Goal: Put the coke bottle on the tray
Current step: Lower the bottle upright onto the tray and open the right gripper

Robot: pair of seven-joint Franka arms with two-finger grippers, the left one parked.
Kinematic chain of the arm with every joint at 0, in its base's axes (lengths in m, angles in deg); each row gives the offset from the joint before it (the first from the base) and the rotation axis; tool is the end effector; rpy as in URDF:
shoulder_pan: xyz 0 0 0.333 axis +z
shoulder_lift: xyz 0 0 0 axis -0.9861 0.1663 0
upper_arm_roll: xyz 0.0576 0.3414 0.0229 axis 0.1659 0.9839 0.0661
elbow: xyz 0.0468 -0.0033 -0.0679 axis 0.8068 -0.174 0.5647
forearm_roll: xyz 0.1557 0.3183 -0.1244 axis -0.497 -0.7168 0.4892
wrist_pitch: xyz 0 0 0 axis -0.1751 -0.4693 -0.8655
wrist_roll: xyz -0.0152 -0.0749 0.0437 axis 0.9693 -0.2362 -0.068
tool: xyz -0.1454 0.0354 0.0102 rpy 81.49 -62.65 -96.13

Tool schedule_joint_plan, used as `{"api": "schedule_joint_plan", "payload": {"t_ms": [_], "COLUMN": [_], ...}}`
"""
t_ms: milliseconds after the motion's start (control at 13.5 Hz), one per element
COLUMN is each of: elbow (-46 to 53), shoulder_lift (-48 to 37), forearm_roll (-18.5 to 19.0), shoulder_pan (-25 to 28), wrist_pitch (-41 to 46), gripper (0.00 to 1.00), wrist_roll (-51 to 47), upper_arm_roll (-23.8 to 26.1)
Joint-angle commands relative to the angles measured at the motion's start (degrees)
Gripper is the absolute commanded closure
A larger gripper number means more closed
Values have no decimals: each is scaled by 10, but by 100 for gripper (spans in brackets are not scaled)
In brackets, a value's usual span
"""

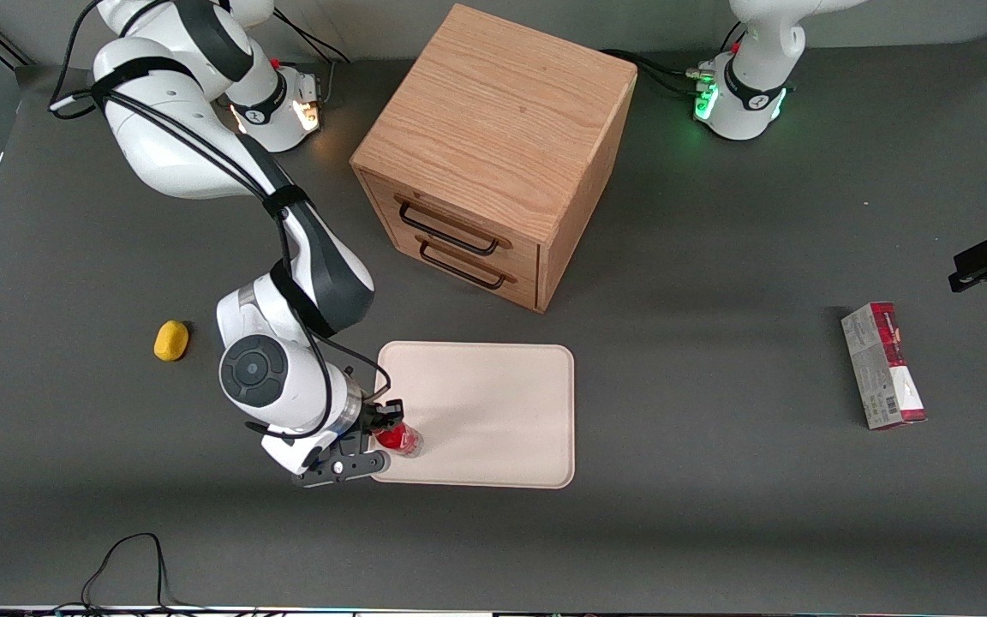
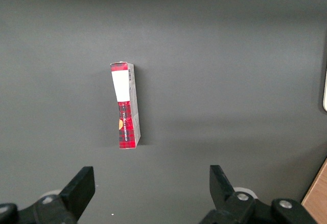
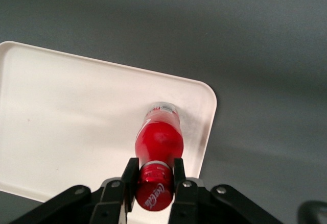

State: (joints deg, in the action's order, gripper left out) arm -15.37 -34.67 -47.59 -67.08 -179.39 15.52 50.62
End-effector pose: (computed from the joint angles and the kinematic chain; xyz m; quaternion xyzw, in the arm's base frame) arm 0.7305 0.3027 0.3165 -0.9963 -0.0743 -0.0140 0.0414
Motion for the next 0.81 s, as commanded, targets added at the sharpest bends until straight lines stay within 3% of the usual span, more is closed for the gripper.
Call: {"api": "schedule_joint_plan", "payload": {"t_ms": [0, 74, 296, 519, 593, 741], "elbow": [0, -2, -5, -78, -128, -241], "shoulder_lift": [1, -2, -32, -128, -182, -304], "forearm_roll": [16, 17, 13, -3, -30, -114], "shoulder_pan": [-2, -2, -4, -31, -52, -52], "wrist_pitch": [-12, -18, -11, 33, 45, 46], "gripper": [8, 0, 0, 0, 0, 0], "wrist_roll": [-27, -34, -38, -38, -31, -14], "upper_arm_roll": [5, 5, 5, -14, -23, -109]}}
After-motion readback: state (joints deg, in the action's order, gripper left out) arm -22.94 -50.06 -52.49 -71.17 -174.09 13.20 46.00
